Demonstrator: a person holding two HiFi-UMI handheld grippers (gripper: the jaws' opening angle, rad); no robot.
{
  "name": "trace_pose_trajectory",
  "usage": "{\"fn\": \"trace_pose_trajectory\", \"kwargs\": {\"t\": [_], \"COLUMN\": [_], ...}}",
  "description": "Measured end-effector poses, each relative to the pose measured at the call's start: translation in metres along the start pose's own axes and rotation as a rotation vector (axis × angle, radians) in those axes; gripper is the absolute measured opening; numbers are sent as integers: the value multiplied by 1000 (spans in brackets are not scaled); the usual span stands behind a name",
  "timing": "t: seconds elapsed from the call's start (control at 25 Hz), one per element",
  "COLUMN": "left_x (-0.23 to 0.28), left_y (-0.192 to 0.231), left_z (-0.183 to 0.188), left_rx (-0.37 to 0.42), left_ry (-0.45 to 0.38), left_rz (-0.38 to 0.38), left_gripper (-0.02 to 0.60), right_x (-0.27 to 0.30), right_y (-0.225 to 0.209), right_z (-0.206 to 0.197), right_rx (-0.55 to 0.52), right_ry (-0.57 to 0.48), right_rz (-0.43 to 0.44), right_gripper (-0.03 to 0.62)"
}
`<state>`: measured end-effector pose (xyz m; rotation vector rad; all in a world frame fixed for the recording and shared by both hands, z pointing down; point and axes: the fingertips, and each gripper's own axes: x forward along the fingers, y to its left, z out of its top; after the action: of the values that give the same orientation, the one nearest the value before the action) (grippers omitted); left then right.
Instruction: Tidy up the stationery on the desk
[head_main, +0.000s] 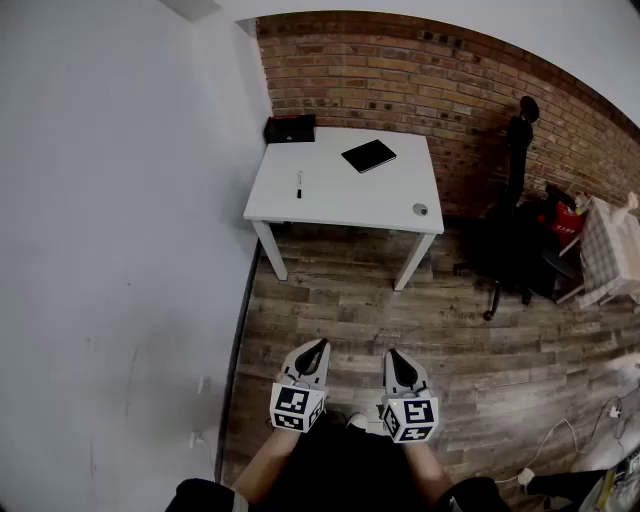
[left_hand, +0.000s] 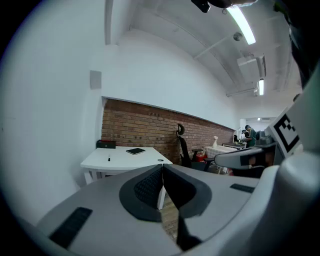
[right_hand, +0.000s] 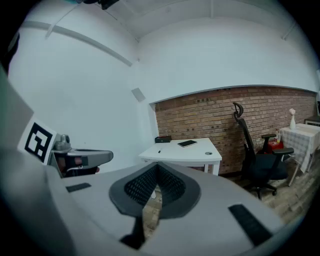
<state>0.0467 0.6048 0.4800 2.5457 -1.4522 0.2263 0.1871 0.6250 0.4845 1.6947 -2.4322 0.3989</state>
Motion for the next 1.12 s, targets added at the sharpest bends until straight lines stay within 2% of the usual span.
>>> {"fn": "trace_pose_trajectory", "kwargs": {"t": [0.2, 0.64, 1.12], "left_x": [3, 4, 0], "left_y": [6, 23, 69], "left_z": [-4, -4, 1], "left_rx": [8, 7, 34], "left_ry": [10, 21, 21], "left_rz": [-8, -20, -32], "left_gripper": [15, 15, 15], "right_x": [4, 20, 56], "right_y": [0, 15, 50], "right_z": [5, 3, 4], "right_rx": [16, 37, 42], "right_ry": [-43, -22, 0], "right_rz": [-19, 6, 14], "right_gripper": [23, 23, 23]}}
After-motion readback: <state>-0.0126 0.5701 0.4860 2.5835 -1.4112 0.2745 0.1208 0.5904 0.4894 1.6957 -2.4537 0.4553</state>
